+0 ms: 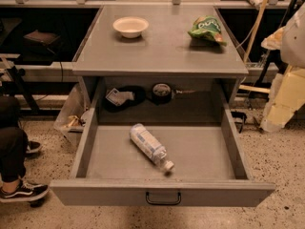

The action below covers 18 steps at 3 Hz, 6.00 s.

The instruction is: Pick blue plastic bottle from top drawer and place on counter

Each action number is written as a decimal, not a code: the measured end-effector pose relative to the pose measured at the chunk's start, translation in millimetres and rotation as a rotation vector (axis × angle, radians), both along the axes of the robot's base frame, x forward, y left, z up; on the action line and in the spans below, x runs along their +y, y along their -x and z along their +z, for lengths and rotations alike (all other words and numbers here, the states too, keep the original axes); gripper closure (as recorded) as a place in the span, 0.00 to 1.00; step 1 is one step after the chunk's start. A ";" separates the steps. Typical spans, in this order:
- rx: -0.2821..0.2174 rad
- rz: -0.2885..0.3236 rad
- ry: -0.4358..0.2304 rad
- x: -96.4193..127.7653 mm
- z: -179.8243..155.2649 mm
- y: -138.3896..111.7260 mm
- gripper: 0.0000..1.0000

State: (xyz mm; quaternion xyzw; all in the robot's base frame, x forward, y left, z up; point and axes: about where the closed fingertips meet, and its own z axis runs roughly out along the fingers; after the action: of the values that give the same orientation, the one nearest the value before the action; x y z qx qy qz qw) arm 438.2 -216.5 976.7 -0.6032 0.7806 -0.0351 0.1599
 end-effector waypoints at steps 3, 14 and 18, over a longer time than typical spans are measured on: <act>-0.052 0.007 -0.105 -6.1 -38.5 -40.1 0.00; 0.051 0.061 -0.333 185.1 -270.4 -151.5 0.00; 0.012 -0.108 -0.319 204.5 -328.1 -171.0 0.00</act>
Offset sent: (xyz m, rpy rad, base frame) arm 0.0273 0.0020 -0.0223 0.0425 -0.0346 0.0300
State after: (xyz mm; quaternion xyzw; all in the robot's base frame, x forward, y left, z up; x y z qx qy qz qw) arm 609.3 -12.0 648.7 -0.5277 0.8084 0.0842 0.2468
